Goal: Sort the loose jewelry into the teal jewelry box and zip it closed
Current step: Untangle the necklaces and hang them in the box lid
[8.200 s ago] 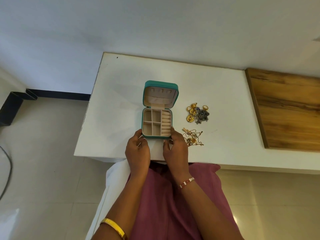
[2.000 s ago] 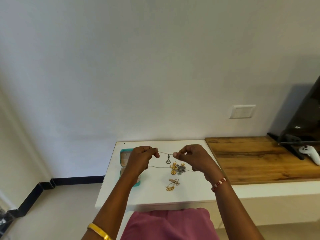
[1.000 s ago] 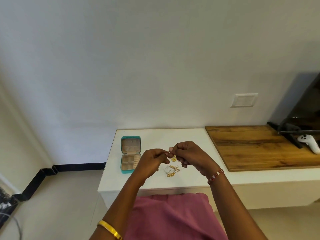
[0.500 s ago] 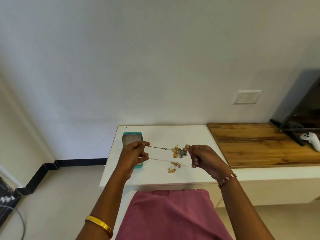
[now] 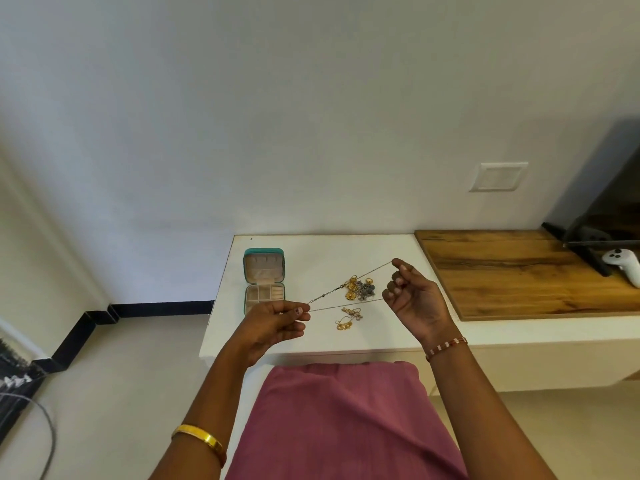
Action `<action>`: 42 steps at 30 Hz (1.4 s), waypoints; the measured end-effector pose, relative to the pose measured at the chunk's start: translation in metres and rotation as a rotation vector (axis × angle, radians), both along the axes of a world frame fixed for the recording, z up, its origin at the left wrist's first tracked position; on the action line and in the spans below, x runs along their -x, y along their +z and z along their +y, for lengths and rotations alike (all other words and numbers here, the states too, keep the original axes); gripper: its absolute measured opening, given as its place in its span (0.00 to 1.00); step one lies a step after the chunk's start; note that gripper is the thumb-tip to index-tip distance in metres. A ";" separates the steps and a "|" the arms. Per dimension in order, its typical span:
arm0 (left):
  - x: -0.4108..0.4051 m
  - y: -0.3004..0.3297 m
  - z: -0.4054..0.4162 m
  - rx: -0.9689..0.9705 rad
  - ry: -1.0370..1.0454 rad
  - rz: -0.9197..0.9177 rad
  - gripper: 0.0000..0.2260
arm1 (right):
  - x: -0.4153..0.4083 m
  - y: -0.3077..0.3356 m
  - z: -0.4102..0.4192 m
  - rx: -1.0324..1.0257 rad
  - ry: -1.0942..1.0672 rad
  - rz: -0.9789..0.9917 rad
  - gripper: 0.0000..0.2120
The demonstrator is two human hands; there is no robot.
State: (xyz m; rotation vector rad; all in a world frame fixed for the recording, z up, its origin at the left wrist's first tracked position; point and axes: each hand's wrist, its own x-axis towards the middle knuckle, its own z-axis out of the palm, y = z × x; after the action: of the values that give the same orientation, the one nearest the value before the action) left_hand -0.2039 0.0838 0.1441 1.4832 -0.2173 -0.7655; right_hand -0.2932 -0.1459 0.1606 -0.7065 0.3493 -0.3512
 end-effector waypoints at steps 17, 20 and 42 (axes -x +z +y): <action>-0.010 -0.081 -0.023 -0.150 0.296 0.124 0.10 | -0.052 -0.036 -0.010 0.343 0.044 0.308 0.09; -0.010 -0.101 -0.028 -0.222 0.341 0.114 0.11 | -0.070 -0.049 -0.017 0.428 0.082 0.379 0.09; -0.067 -0.171 -0.098 -0.548 0.455 -0.445 0.10 | -0.240 -0.154 -0.078 1.055 0.326 0.696 0.08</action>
State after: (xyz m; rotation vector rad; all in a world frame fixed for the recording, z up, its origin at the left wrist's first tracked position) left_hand -0.1369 -0.0141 -0.0268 2.1195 0.0083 -0.1118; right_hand -0.0531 -0.2240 0.0063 -1.9115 0.7019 0.0727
